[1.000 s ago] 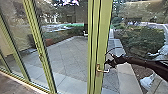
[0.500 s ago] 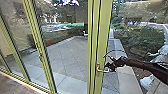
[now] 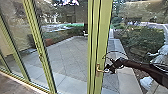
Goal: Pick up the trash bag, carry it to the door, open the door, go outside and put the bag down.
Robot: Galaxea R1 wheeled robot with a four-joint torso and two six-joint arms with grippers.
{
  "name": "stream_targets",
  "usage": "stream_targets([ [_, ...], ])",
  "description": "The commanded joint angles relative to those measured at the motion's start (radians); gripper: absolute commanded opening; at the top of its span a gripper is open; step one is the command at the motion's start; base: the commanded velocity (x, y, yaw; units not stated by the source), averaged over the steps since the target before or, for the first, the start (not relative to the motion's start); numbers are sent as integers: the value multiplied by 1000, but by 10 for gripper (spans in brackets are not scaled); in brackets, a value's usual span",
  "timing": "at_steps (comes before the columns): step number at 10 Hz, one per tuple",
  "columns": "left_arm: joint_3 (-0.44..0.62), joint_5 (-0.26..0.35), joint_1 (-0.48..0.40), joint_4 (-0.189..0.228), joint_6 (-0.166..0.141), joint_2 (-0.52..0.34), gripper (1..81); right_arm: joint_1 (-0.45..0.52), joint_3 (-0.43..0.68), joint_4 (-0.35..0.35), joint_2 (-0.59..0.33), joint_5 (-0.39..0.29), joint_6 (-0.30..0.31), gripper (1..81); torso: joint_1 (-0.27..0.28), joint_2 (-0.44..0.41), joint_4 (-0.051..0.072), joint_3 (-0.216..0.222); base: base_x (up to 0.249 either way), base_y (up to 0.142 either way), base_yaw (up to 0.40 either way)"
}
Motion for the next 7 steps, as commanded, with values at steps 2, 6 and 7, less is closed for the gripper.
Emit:
stream_targets([
  [2,4,76,-34,-14,3,1,10,159,-119,32,75,-59,5,811,0,0,0,0,0,0,0],
  [6,4,75,-29,-14,3,1,10,99,-108,82,78,-61,5,811,0,0,0,0,0,0,0],
  [7,3,75,-29,-14,3,1,10,85,-108,97,78,-61,5,811,0,0,0,0,0,0,0],
])
